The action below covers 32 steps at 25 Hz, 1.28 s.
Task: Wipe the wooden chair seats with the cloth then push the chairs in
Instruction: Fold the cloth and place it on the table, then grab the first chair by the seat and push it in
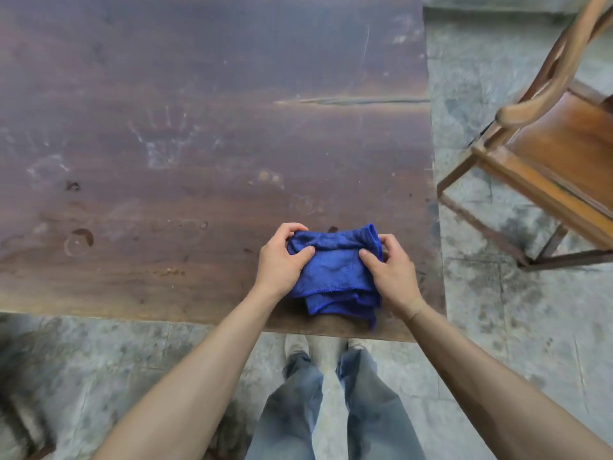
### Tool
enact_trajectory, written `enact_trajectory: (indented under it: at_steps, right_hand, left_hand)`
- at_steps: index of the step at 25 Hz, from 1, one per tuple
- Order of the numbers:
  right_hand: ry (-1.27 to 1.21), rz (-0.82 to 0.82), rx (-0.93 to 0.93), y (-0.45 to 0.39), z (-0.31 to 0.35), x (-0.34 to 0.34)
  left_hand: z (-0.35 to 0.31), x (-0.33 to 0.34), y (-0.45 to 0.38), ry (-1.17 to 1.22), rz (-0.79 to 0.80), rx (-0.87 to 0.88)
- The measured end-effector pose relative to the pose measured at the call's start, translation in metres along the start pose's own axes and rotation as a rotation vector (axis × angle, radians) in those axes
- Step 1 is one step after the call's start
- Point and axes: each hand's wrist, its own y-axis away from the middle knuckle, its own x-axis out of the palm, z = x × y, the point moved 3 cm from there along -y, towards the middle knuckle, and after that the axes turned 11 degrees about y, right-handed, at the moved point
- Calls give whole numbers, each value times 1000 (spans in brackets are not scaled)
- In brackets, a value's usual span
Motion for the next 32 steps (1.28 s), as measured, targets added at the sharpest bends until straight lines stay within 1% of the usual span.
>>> enact_trajectory:
  at_steps: [3,5,7,9,11,14,15,17,20,23,25,27,30,32]
  right_hand:
    - [85,-39,12,-11,-2,3]
    - [167,-60,-9,-10,-1,4]
    - [268,-83,-55,-5,-1,3]
    - [348,-101,-101,0,3,-4]
    - [395,-114,-198,6,17,-18]
    - [476,-195,-445,21,61,-49]
    - [504,-242,-530,30,79,-62]
    - [572,-390,-693,49,116,-92]
    - [649,-600,-873,83,159,-133]
    - [664,-758,-1026,111,190,-166]
    - [688,-832,-1095,128,208,-182]
    - [718,-876,-1120,138,218,-193]
    - [720,-913,-1128,149,224,-203]
    - [726,-928,-1100,154,224,-206]
  left_hand:
    - [11,-2,-8,-89,-77,59]
    - [17,-5,-9,-122,-87,60]
    - [18,-9,-5,-219,-91,83]
    - [8,-13,2,-323,-92,182]
    - [-15,-16,8,-379,-67,309]
    - [-67,-28,14,-387,-49,512]
    - [-86,-34,18,-396,-50,588]
    - [-130,-44,26,-454,-65,758]
    - [-193,-59,51,-546,-127,995]
    - [-247,-71,74,-602,-187,1160]
    - [-274,-79,86,-660,-219,1231]
    - [-288,-84,92,-701,-241,1261]
    - [-299,-85,98,-691,-264,1290]
    - [-302,-82,100,-655,-268,1327]
